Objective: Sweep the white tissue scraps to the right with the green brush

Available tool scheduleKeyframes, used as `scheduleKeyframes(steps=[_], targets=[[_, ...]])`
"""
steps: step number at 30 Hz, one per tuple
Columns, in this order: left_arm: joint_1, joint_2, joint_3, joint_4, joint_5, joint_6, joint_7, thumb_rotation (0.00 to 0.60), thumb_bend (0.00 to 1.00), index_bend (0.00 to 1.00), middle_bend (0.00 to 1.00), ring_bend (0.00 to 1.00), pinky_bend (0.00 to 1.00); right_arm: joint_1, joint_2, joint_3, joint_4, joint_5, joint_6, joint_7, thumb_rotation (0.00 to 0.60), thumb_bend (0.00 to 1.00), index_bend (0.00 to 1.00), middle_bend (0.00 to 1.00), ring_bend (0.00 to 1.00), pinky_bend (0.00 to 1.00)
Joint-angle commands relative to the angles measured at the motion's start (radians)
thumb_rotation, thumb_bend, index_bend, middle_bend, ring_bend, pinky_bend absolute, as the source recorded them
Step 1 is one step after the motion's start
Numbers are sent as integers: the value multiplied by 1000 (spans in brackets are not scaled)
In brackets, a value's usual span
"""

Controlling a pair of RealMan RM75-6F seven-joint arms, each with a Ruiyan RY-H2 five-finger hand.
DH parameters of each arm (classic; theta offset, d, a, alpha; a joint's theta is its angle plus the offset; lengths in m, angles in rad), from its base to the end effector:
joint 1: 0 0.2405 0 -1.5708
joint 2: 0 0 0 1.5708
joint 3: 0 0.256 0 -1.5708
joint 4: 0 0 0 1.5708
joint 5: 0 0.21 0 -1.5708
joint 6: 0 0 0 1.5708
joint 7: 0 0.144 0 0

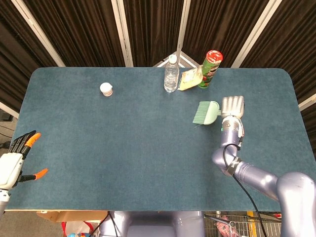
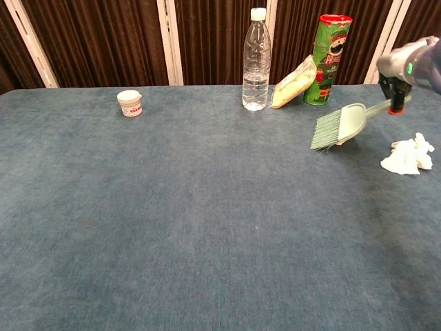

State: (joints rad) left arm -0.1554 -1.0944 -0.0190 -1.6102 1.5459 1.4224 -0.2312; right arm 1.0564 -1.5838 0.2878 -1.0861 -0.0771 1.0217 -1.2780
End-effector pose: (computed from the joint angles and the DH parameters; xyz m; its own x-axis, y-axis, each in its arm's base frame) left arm -0.3007 0.1956 0.1523 0.2140 0.0880 0.9729 0.9737 -0.0988 -0.2052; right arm -0.1873 -0.4625 0.0495 0.7638 -0.3853 0.5179 -0.4914 0.1731 0.8536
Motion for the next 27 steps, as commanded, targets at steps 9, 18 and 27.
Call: scheduleKeyframes(steps=[9, 18, 27], targets=[[-2, 3, -5, -3, 2, 6, -7, 600, 0, 0, 0, 0, 17, -46, 98, -29, -61, 59, 95, -100, 600, 616, 758, 1000, 1000, 884], [-1, 3, -4, -7, 13, 19, -10, 600, 0, 0, 0, 0, 16, -83, 286, -26, -310, 38, 248, -138, 600, 616, 758, 1000, 1000, 884], [4, 3, -2, -8, 21, 32, -12, 600, 0, 0, 0, 0, 17, -128, 434, 0, -552, -28, 302, -56, 600, 617, 758, 1000, 1000, 884]])
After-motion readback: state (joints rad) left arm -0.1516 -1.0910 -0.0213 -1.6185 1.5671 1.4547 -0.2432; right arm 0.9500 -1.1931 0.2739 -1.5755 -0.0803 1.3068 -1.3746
